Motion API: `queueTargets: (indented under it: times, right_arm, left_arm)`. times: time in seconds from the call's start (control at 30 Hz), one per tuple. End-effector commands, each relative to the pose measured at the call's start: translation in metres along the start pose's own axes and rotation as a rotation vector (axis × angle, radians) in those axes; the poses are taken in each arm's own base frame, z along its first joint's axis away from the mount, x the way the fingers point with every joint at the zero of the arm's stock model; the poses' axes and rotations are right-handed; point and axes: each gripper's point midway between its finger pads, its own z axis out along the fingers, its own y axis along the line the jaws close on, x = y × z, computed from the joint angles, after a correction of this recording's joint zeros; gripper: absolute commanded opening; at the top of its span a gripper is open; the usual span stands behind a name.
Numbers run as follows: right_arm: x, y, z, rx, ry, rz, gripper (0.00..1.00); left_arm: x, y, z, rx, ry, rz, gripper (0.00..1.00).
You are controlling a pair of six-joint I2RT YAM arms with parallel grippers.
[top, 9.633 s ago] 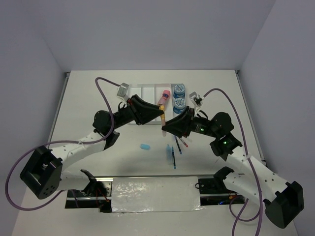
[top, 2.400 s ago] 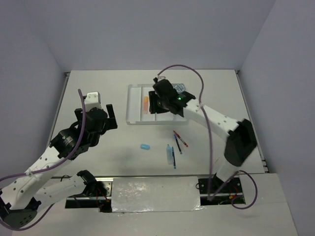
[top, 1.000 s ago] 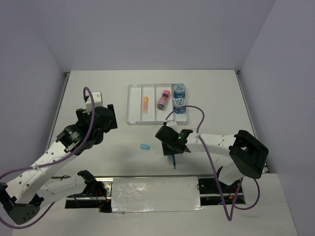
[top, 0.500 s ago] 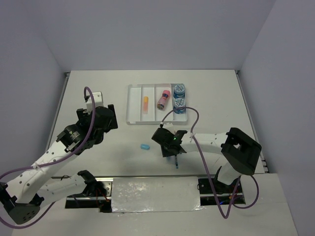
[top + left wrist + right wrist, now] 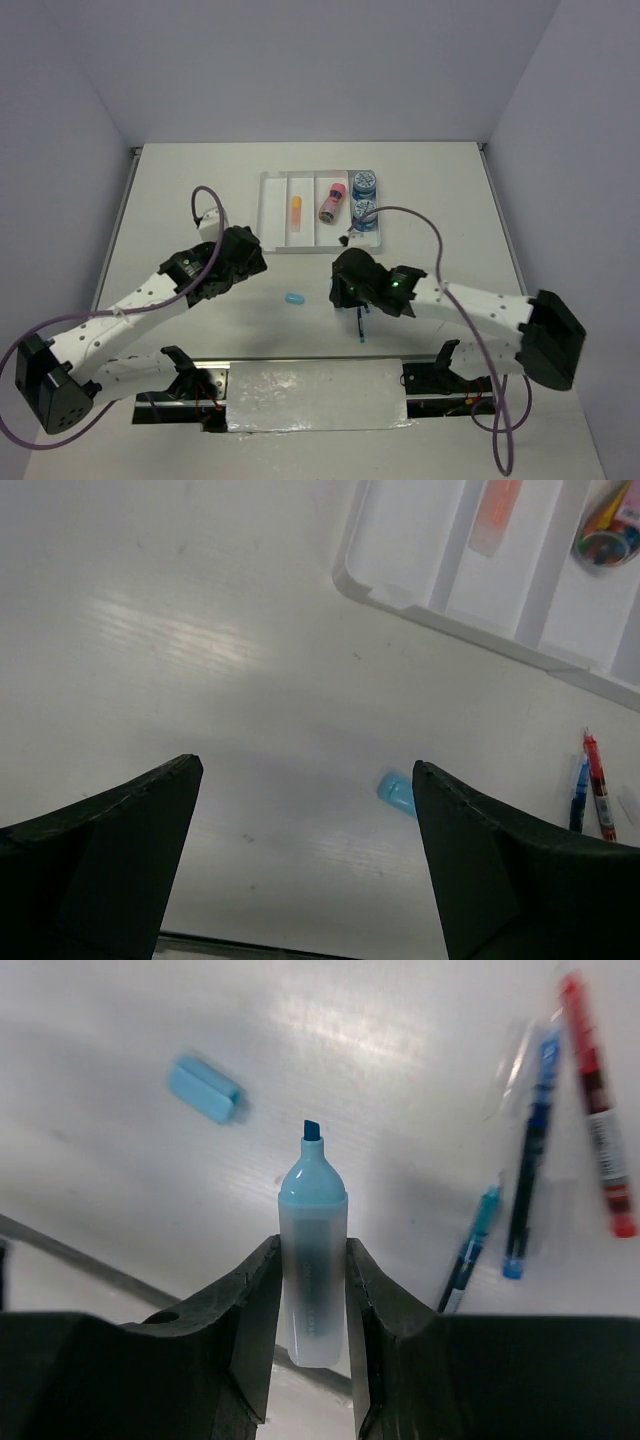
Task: Sort the stationery into containers
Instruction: Pick up the pen from the center of the board, then pick up the pen cap from the center of the board.
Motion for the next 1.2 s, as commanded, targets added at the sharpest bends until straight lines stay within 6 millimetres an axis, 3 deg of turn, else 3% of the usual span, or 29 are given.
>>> queueTargets:
  times: [0.0,0.1,0.13,0.23,0.37,0.57,0.8,1.1,1.17]
  right_arm:
    - [-0.034,-0.024,-0.033,0.015,-0.135,0.05,0.0]
    - [-0.042,-0.06,-0.053,0.092,-0.176,0.077,0.0]
    - [-0.044,-0.066,-0.062,0.092,-0.189,0.08,0.0]
    - [-0.054,-0.081,-0.081,0.095,-0.227,0.093,0.0]
    - [-0.057,-0.08,-0.093,0.069,-0.24,0.085,0.0]
    - [-0.049,-0.077,-0.09,0.041,-0.212,0.049,0.0]
    - [-0.046,-0.067,-0.083,-0.016,-0.185,0.015,0.0]
    - [-0.042,-0.064,-0.089,-0.049,-0.187,-0.002,0.0]
    - [-0.042,-0.063,-0.09,-0.054,-0.187,-0.005,0.0]
  left_arm:
    - [0.028,-0.025,0.01,0.036,0.062,-0.189,0.99]
    - [0.045,-0.046,0.014,0.029,0.073,-0.2,0.96]
    - [0.051,-0.058,0.014,0.01,0.081,-0.202,0.96]
    - [0.066,-0.067,0.025,-0.072,0.116,-0.216,0.93]
    - [0.088,-0.074,0.04,-0.155,0.182,-0.259,0.87]
    - [0.113,-0.073,0.049,-0.245,0.241,-0.336,0.77]
    - [0.137,-0.087,0.064,-0.248,0.313,-0.346,0.77]
    - [0.17,-0.071,0.079,-0.322,0.365,-0.34,0.73]
    - [0.176,-0.067,0.08,-0.333,0.376,-0.333,0.63]
